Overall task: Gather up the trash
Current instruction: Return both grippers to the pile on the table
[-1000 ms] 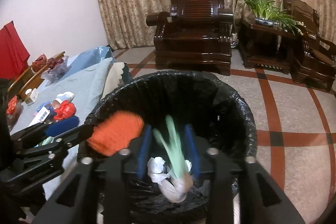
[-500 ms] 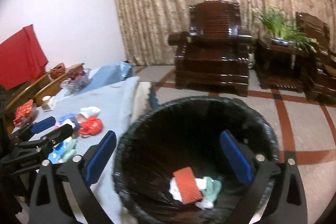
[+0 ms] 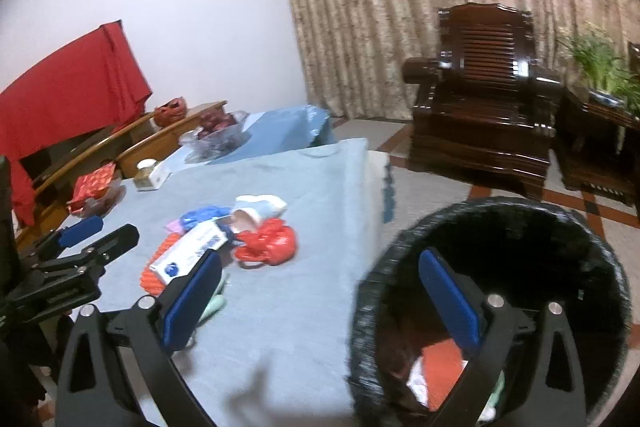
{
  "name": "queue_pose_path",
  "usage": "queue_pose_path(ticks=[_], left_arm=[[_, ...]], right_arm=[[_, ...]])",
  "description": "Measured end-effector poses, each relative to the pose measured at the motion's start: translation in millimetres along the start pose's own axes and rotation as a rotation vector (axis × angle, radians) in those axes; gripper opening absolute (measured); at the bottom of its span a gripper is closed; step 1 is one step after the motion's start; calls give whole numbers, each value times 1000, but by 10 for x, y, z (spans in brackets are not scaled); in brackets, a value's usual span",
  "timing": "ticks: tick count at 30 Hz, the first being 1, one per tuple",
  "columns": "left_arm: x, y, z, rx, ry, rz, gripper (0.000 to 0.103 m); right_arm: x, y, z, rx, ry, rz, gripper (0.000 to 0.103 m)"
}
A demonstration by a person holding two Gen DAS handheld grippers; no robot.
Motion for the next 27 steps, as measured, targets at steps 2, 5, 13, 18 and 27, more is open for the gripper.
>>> queue_pose_path(ticks=[2,5,13,18,27], left_arm=[[32,-49,128,-14,14,9,89],[113,-143,272,-27,20,31,89],[373,-486,452,-30,35,109,89],[462,-636,439,-12,48,141,89],[544,-850,336,16,55,178,89]], right_arm=[[6,-97,117,-15,11,7,97],[39,-209,234,-27,24,21,97],[176,-427,284,-18,28,71,97],[233,-500,288,-14,32,93,97],[283,-559,287,-12,39,108,97]])
Point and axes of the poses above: each gripper's, at about its wrist camera, not at the fingertips, and y roughly against the way its jaws point, z to its left, x to its underside, the point moved 10 cm from there along -y, roughly the way its jaws point, and after that the axes turned 2 degrees about -x, right-handed, at the moved point
